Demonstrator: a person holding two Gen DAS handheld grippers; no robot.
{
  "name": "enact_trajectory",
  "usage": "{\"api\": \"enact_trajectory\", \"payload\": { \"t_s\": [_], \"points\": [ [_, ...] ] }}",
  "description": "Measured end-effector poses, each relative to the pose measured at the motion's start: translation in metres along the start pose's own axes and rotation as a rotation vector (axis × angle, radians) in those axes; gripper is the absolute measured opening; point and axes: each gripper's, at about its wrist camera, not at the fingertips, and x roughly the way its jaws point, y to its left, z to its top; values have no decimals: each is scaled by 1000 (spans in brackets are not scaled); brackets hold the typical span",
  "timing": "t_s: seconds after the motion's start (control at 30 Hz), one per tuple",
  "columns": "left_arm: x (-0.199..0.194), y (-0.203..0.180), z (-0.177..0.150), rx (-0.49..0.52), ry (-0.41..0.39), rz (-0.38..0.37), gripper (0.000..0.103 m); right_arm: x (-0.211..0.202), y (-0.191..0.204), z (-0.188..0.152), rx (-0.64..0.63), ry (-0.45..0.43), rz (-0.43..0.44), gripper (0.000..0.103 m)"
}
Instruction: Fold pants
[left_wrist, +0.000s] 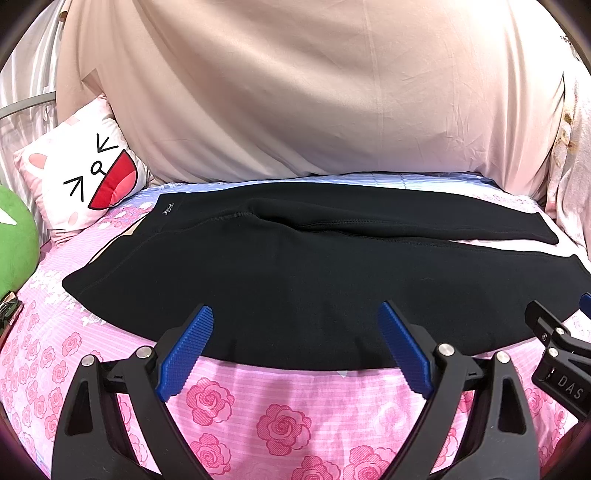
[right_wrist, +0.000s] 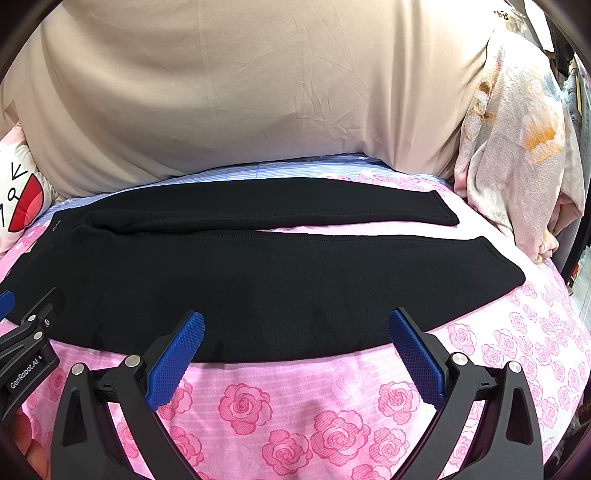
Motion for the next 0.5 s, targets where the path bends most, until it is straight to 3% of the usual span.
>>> {"api": "enact_trajectory", "payload": {
  "t_s": [0.5],
  "points": [
    [0,2,0,0,1,-2,89,0,1,1,0,0,0,98]
  ]
}}
